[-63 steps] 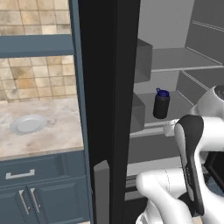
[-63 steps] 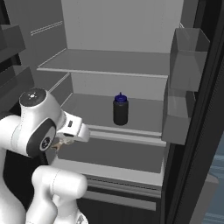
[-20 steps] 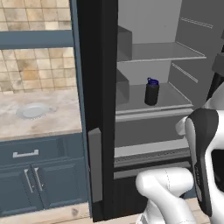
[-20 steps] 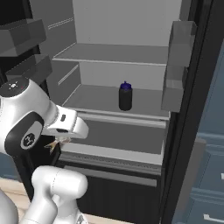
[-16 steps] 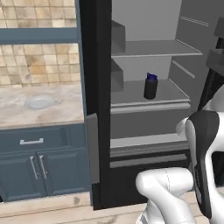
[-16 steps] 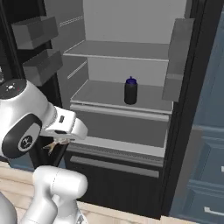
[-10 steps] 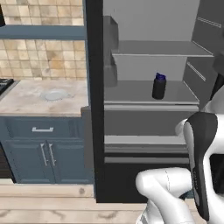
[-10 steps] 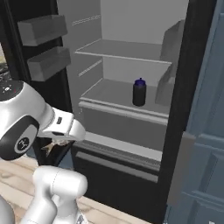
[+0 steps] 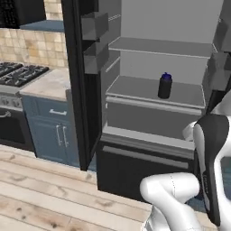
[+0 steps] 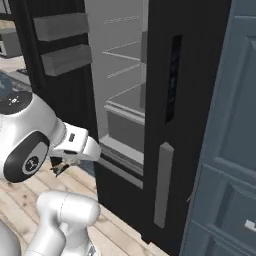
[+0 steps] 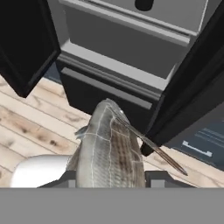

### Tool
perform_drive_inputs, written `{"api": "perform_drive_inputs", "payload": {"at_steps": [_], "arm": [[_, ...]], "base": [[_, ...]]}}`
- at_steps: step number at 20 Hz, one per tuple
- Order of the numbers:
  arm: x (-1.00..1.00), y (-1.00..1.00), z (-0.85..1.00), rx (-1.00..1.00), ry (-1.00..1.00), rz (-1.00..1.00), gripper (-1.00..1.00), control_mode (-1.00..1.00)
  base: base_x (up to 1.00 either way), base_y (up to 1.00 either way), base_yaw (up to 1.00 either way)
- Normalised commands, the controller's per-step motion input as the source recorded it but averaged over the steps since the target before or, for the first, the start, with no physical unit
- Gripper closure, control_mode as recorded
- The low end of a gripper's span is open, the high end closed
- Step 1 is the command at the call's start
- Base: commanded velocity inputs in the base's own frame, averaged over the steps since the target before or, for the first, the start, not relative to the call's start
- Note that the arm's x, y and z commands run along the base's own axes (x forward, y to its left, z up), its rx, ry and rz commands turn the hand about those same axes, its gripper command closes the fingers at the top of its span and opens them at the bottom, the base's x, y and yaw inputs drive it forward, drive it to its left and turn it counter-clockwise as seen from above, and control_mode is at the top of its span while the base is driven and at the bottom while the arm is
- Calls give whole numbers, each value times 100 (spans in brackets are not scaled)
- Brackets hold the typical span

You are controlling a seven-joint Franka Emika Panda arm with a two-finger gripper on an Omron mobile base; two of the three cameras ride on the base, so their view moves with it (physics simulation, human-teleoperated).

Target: Pick fish from the fridge and place it on the plate on the counter.

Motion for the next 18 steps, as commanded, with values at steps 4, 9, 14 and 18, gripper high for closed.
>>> {"api": "perform_drive_inputs", "payload": {"at_steps": [4,9,14,18], "arm": [[0,0,0,0,0,0,100,100],[0,0,0,0,0,0,100,100],[0,0,0,0,0,0,100,100],[0,0,0,0,0,0,100,100]], "base": [[-67,13,54],[-26,27,76],[-6,4,93],[0,10,95]]}}
